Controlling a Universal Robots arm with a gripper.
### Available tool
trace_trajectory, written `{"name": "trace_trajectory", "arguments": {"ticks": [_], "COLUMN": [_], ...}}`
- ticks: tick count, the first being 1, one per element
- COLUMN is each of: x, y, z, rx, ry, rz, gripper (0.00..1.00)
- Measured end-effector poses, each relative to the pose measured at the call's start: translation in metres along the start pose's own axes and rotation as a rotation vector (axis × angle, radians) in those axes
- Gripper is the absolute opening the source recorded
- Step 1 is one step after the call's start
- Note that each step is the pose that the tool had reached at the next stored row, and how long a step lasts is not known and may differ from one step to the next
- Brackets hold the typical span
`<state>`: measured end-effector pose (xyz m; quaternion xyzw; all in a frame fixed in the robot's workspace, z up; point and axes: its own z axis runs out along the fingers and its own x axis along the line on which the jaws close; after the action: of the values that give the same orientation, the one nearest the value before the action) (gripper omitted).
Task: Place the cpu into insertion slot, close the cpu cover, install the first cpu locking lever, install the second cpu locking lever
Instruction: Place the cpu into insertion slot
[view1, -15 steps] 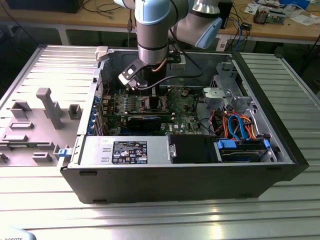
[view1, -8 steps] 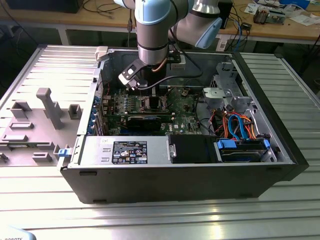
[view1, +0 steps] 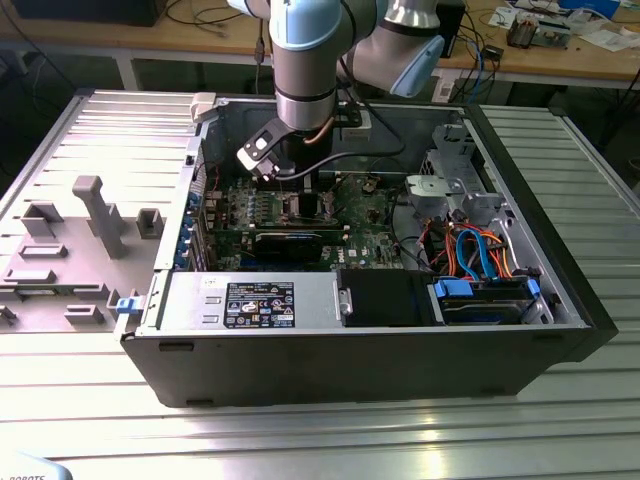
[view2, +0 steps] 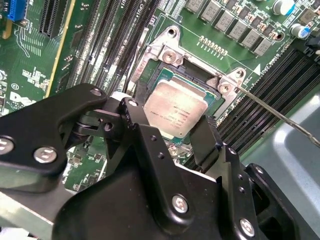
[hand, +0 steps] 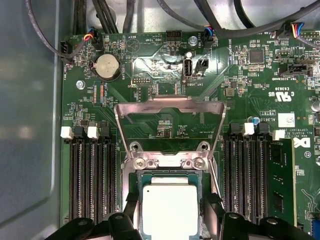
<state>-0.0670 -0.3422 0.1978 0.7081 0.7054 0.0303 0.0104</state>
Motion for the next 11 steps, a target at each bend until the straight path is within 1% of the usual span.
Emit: {"name": "trace_trajectory", "arguments": {"ticks": [5, 6, 7, 8, 9, 11], "x": [0.0001, 0.0002, 0.0004, 0.0004, 0.0004, 0.0004], "y": [0.0002, 0.0004, 0.0009, 0.0011, 0.0012, 0.0013], "z": [-0.0042, -0.0076, -0.0142, -0.0145, -0.0146, -0.0147], "rx": [0.0, 0.0001, 0.0019, 0.0045, 0.0052, 0.0063], "ry": [0.0, -0.0001, 0.0002, -0.0001, -0.0001, -0.0001], "rz": [0.0, 0.0, 0.0, 0.0, 0.0, 0.0], "gripper": [0.62, 0.62, 0.62, 0.47, 0.35, 0.24]}}
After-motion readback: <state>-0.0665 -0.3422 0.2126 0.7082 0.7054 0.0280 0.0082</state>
